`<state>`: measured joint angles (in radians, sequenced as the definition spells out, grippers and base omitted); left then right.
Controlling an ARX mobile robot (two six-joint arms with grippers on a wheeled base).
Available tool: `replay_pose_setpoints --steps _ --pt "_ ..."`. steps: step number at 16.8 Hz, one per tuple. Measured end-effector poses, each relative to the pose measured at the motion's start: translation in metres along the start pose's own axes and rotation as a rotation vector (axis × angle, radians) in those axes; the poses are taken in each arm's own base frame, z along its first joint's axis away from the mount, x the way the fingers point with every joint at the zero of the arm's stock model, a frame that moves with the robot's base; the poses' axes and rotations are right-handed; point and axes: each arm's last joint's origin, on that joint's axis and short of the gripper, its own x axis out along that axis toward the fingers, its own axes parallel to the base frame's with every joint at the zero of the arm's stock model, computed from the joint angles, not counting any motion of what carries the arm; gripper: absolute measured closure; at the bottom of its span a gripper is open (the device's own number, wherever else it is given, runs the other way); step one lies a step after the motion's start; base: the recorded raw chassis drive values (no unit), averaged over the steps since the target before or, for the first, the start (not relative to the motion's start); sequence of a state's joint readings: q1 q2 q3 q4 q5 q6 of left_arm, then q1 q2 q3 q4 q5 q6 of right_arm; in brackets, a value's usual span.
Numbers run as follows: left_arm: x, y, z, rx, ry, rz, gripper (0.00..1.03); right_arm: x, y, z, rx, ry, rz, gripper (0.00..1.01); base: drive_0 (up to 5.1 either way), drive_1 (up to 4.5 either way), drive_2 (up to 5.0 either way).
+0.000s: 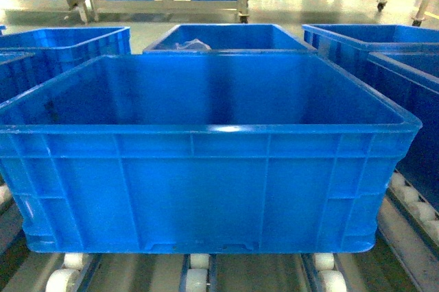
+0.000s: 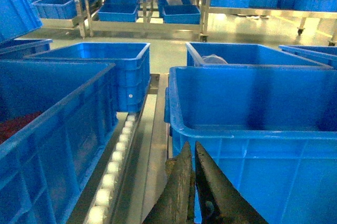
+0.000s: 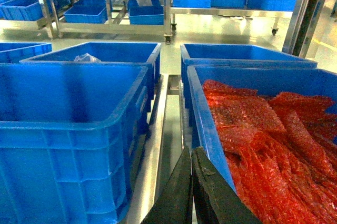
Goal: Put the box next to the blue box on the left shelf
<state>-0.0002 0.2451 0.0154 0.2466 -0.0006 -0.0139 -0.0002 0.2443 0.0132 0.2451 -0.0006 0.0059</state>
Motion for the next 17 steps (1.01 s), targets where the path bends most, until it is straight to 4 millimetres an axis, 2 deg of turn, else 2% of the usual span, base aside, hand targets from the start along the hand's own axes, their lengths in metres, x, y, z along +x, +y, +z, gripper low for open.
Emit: replay_pose_setpoints --steps 5,7,8,17 --pt "-0.005 0.0 0.0 0.0 0.001 0.0 1.01 -0.005 0.0 0.0 0.0 0.001 0.0 1.0 0.0 0.0 0.0" --pt "-0.014 0.0 -0.007 0.0 0.05 0.003 1.01 -0.014 0.0 -0.006 0.0 0.042 -0.002 1.0 0.0 0.0 0.0" --pt "-0.015 0.0 -0.002 0.0 -0.005 -0.003 1.01 -0.016 0.0 -0.001 0.0 -0.011 0.001 1.0 0.0 0.0 0.0" --pt "-0.015 0.0 -0.004 0.002 0.02 0.0 0.99 -0.016 0.0 -0.004 0.0 0.012 0.0 1.0 0.0 0.0 0.0"
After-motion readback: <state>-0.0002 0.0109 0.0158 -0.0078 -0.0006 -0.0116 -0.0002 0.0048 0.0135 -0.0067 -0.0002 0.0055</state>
